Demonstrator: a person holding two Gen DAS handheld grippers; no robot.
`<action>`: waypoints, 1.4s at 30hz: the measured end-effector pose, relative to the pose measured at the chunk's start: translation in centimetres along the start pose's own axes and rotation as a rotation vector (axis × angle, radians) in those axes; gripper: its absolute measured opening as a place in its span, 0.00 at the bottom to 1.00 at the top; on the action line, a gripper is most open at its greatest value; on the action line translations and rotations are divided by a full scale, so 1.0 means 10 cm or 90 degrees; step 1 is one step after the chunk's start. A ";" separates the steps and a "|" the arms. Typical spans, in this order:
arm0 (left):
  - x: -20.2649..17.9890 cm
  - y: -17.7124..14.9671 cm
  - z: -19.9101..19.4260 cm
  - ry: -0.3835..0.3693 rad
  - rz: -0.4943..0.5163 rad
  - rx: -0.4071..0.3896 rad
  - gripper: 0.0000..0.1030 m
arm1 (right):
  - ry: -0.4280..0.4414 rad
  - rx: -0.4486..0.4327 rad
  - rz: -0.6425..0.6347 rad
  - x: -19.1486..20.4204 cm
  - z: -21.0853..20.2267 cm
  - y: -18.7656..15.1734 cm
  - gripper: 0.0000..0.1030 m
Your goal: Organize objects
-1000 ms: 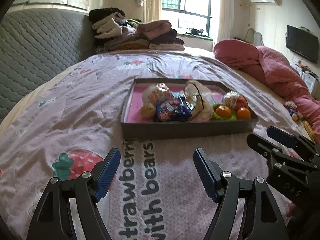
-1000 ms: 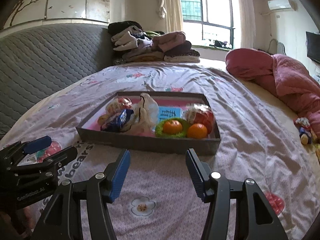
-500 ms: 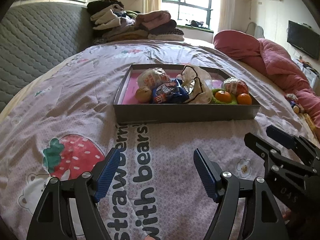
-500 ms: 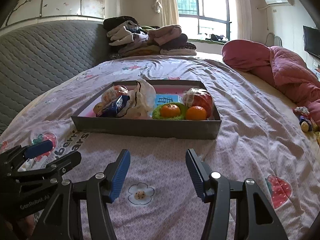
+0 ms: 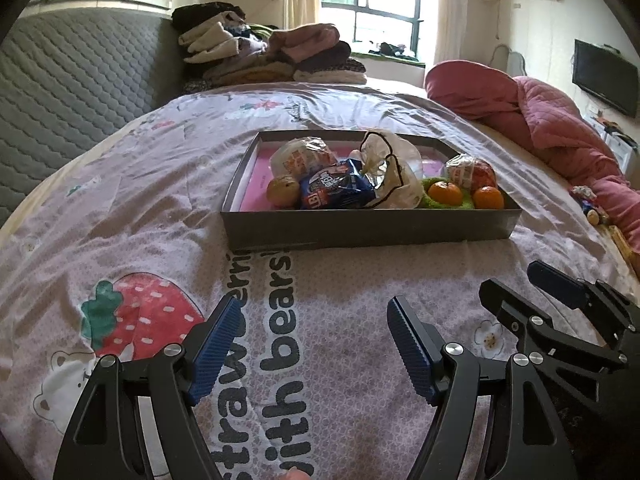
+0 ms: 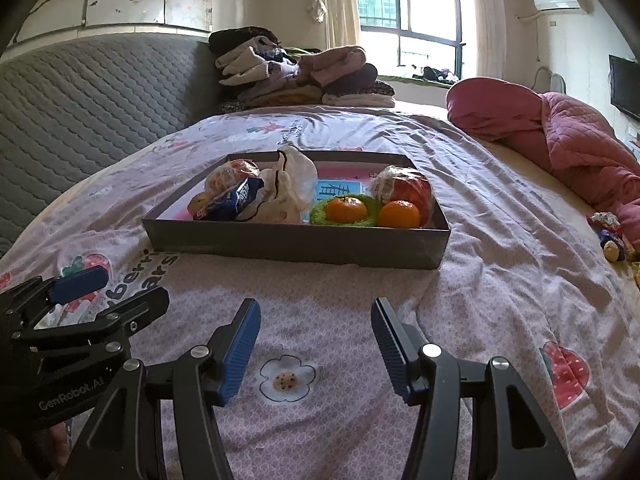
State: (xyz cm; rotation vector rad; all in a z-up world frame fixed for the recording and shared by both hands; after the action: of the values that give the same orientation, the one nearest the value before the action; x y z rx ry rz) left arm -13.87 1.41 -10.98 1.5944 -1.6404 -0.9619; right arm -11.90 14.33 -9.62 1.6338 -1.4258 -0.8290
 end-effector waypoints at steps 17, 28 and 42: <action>0.03 0.00 0.05 0.010 -0.006 -0.003 0.75 | -0.007 0.009 0.010 -0.03 0.04 -0.05 0.55; 0.08 -0.02 0.08 0.023 -0.009 0.004 0.75 | -0.005 0.018 0.010 -0.03 0.07 -0.08 0.55; 0.08 -0.04 0.09 0.028 -0.006 0.012 0.75 | -0.004 0.027 0.015 -0.04 0.08 -0.11 0.55</action>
State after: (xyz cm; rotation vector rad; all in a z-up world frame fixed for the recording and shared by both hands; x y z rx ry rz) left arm -14.49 0.67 -11.82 1.6260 -1.6189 -0.9121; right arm -12.12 14.69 -10.93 1.6448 -1.4740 -0.7965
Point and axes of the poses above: each gripper's, at about its wrist camera, not at the fingertips, and z roughly the way its jaws point, x to its left, y to its top, the point moved 10 cm from there along z, roughly the way its jaws point, and after that the axes turned 10 degrees about -x, right-handed, at the moved point
